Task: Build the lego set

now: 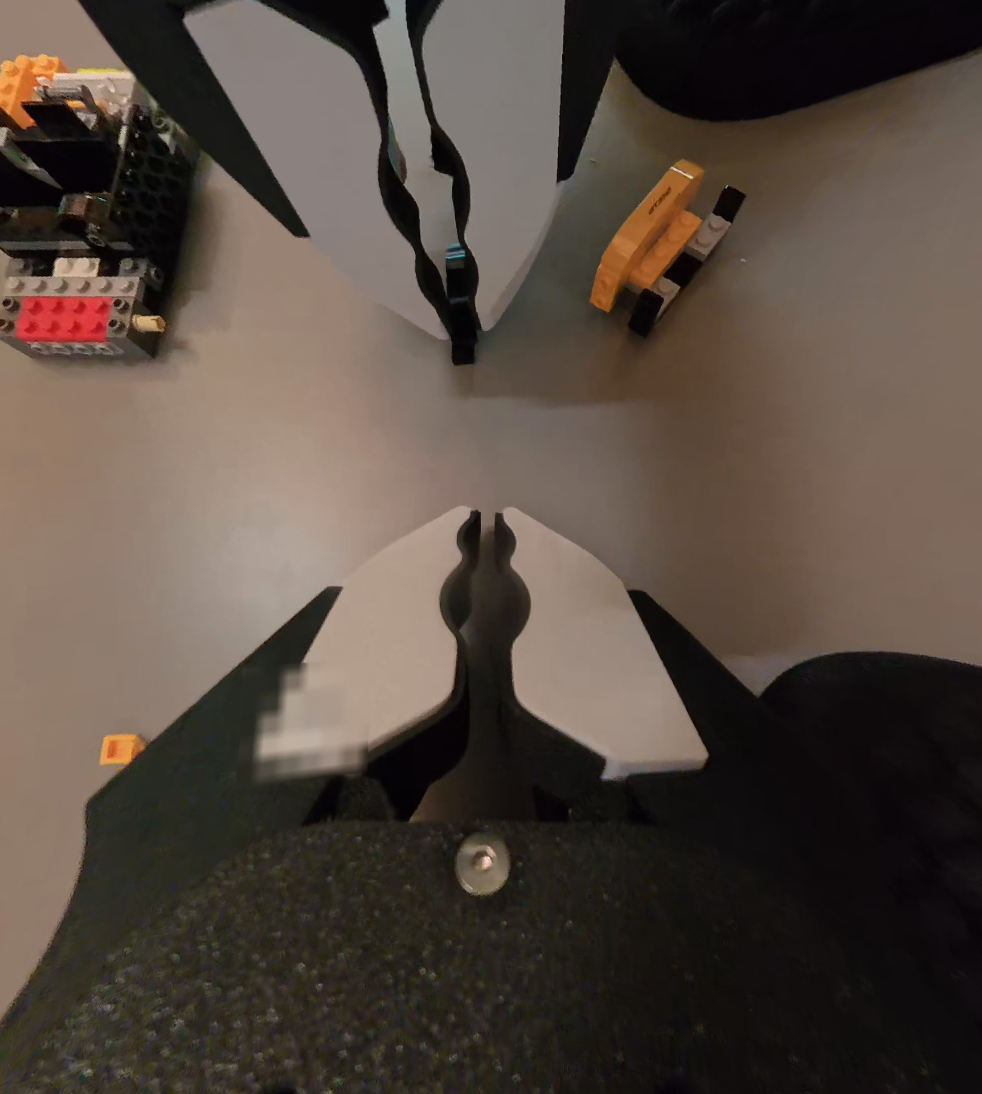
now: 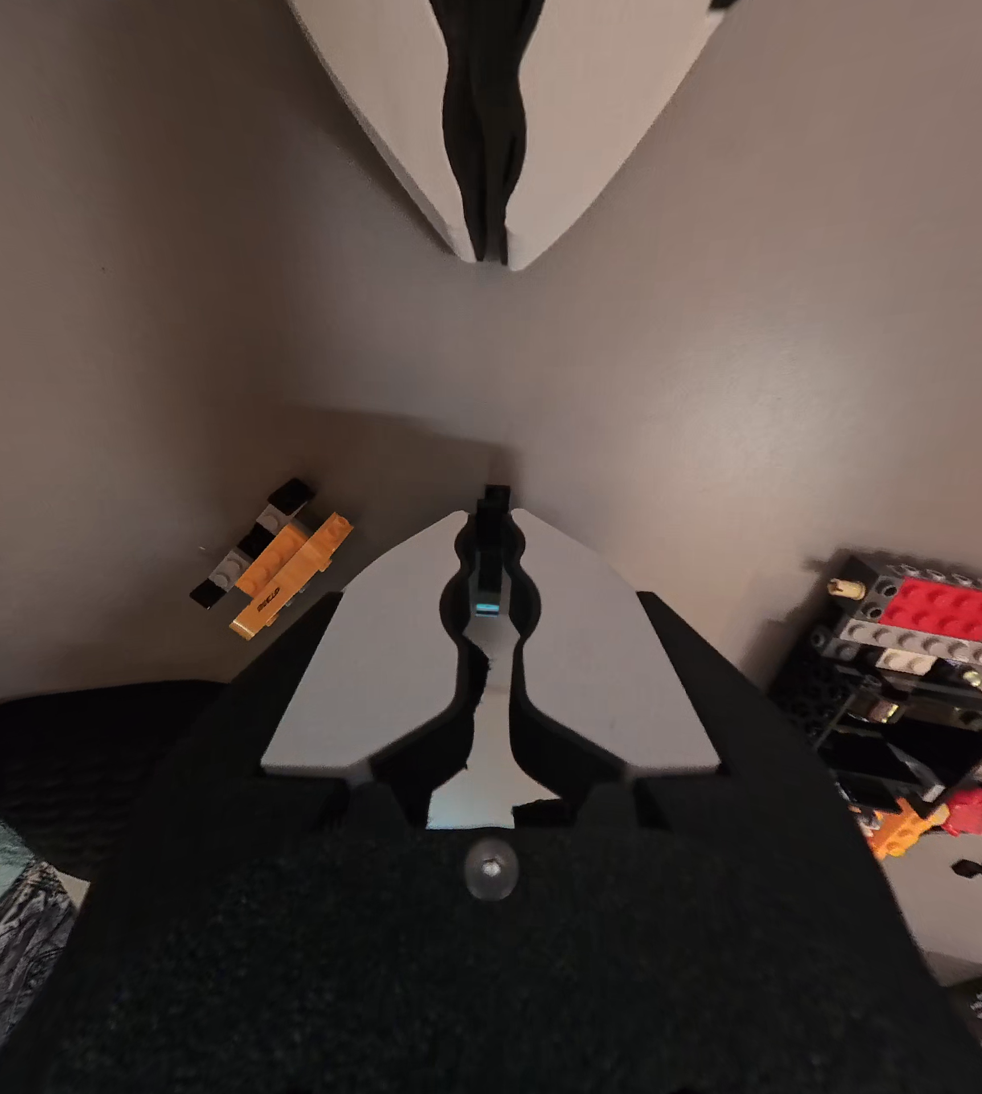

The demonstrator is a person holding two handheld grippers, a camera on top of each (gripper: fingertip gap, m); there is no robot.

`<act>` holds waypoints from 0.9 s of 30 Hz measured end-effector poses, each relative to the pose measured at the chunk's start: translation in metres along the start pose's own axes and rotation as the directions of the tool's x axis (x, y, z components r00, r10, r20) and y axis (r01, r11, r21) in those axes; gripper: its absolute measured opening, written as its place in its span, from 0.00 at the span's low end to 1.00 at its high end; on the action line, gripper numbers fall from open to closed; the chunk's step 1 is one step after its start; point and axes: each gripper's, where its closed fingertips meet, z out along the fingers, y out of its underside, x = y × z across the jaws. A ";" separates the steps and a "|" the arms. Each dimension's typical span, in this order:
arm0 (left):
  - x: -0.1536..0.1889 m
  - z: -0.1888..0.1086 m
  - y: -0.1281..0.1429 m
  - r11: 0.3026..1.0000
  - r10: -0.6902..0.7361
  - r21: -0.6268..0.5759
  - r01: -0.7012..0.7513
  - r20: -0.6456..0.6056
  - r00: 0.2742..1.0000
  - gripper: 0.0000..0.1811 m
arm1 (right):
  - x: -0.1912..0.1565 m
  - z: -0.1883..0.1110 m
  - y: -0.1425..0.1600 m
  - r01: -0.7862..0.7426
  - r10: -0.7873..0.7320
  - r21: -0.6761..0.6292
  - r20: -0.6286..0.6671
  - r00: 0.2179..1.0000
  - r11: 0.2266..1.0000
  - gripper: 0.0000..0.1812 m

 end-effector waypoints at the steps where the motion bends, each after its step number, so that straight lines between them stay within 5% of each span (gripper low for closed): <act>1: -0.001 -0.002 0.000 1.000 0.000 0.005 0.000 0.000 1.000 0.02 | 0.001 0.000 0.000 -0.005 0.005 -0.001 -0.002 1.000 1.000 0.04; 19: -0.002 -0.007 0.000 1.000 0.000 0.027 0.000 -0.001 1.000 0.02 | 0.004 -0.004 -0.002 -0.004 0.005 0.063 -0.020 1.000 0.998 0.08; 27: -0.004 -0.010 -0.017 0.993 0.017 0.115 -0.021 0.040 0.999 0.03 | -0.002 -0.012 0.020 -0.026 0.047 0.301 -0.064 0.997 0.953 0.12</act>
